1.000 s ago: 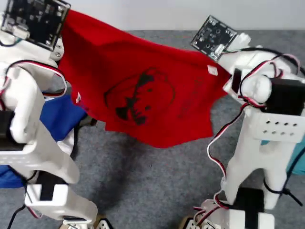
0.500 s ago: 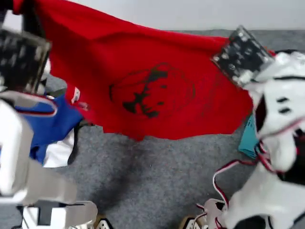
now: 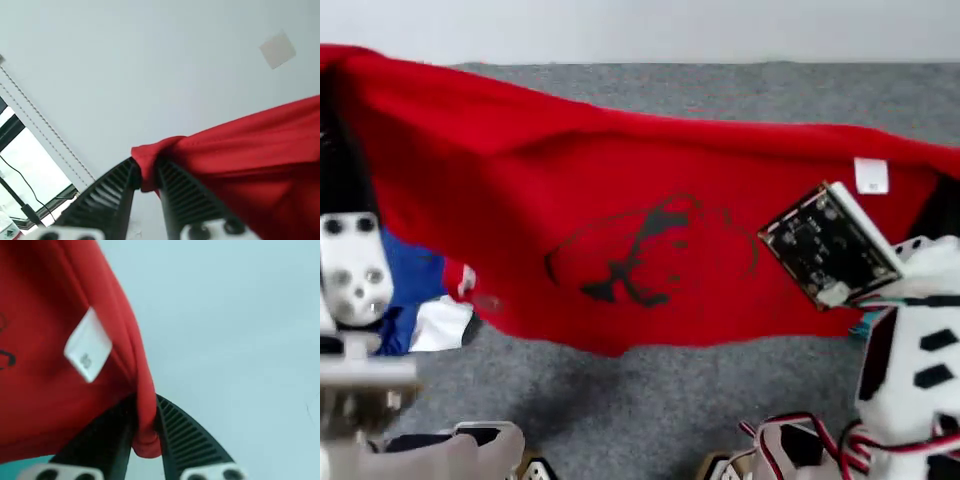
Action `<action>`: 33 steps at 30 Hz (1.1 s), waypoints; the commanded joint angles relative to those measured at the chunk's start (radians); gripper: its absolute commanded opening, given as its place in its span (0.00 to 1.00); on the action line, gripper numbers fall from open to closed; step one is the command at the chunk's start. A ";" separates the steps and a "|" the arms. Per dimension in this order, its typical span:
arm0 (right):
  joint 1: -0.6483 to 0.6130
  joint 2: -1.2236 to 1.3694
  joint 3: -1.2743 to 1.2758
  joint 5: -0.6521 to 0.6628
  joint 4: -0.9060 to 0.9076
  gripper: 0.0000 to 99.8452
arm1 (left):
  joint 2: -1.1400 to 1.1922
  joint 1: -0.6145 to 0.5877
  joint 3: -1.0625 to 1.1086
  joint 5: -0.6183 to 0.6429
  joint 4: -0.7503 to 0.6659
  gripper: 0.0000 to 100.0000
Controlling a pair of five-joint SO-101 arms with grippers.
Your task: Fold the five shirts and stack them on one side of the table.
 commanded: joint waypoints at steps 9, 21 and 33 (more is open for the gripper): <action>-0.024 0.171 0.222 0.094 0.010 0.01 | 0.135 -0.002 0.415 -0.086 0.014 0.01; -0.105 0.619 0.460 0.091 -0.489 0.01 | 0.582 0.009 0.746 -0.086 -0.635 0.01; -0.131 0.964 0.459 0.092 -1.044 0.01 | 1.022 0.026 0.527 -0.086 -0.962 0.01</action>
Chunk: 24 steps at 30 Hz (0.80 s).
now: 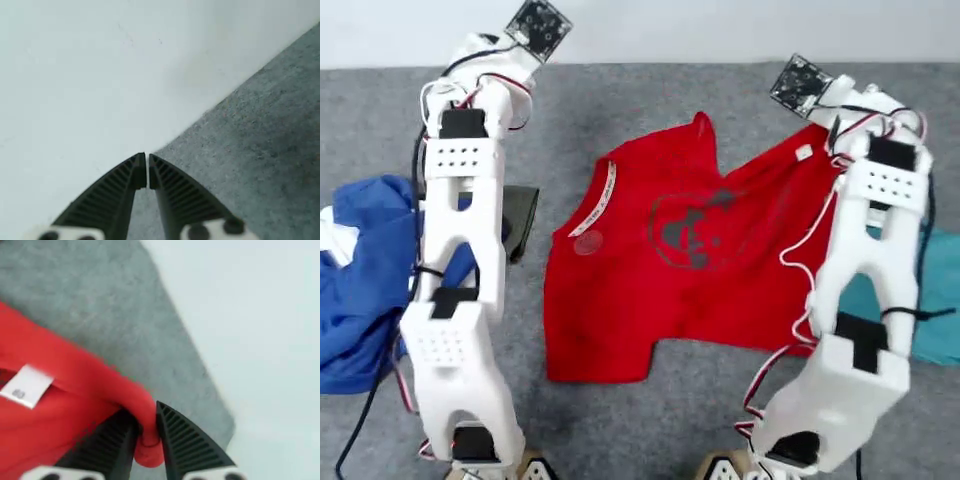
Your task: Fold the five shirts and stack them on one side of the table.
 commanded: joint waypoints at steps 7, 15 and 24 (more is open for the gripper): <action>-0.059 0.024 0.009 0.006 -0.025 0.01 | 0.224 0.103 -0.453 0.003 0.287 0.01; -0.044 0.016 0.003 -0.055 0.320 0.01 | 0.397 0.190 -0.651 0.175 0.651 0.02; -0.012 0.018 0.003 -0.216 0.610 0.02 | 0.474 0.235 -0.742 0.255 1.040 0.06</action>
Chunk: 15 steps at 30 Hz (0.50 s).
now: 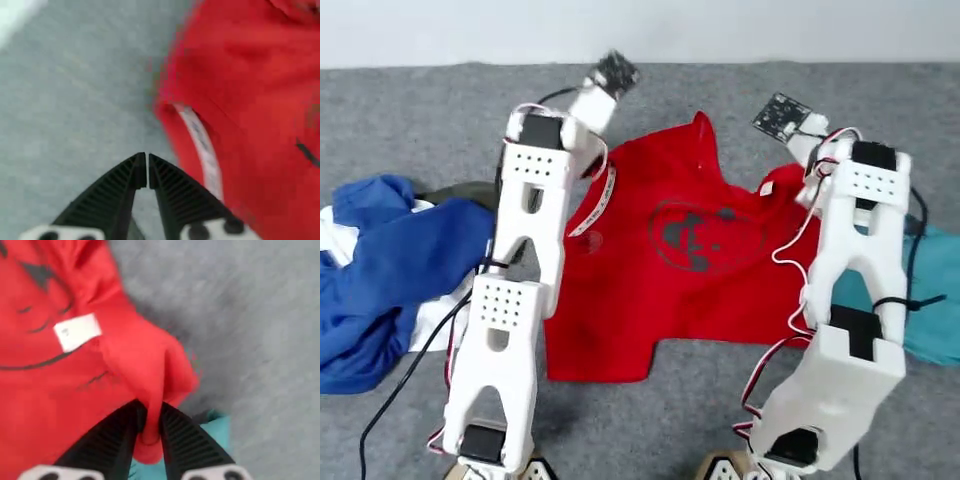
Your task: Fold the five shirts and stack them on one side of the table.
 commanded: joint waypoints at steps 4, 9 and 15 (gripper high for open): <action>0.031 -0.027 -0.071 -0.170 0.251 0.16 | -0.044 -0.014 -0.025 0.112 0.123 0.11; 0.077 -0.027 -0.233 -0.299 0.452 0.25 | -0.195 -0.020 0.108 0.115 0.123 0.14; 0.124 -0.044 -0.391 -0.324 0.634 0.25 | -0.459 -0.040 0.466 0.112 0.121 0.14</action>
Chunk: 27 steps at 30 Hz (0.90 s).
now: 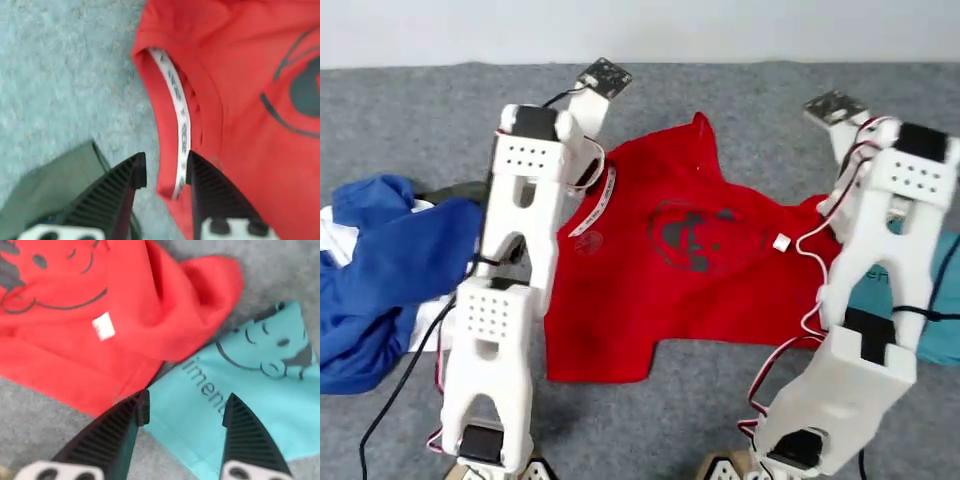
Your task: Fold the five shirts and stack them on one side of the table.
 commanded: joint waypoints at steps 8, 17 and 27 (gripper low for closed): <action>0.071 -0.280 0.161 0.014 0.053 0.25 | -0.580 0.040 0.705 -0.089 0.028 0.14; 0.074 -0.495 0.529 0.012 0.042 0.25 | -0.815 0.094 1.237 -0.170 0.011 0.14; 0.147 -0.599 0.658 0.018 -0.018 0.25 | -0.818 0.112 1.572 -0.169 -0.222 0.18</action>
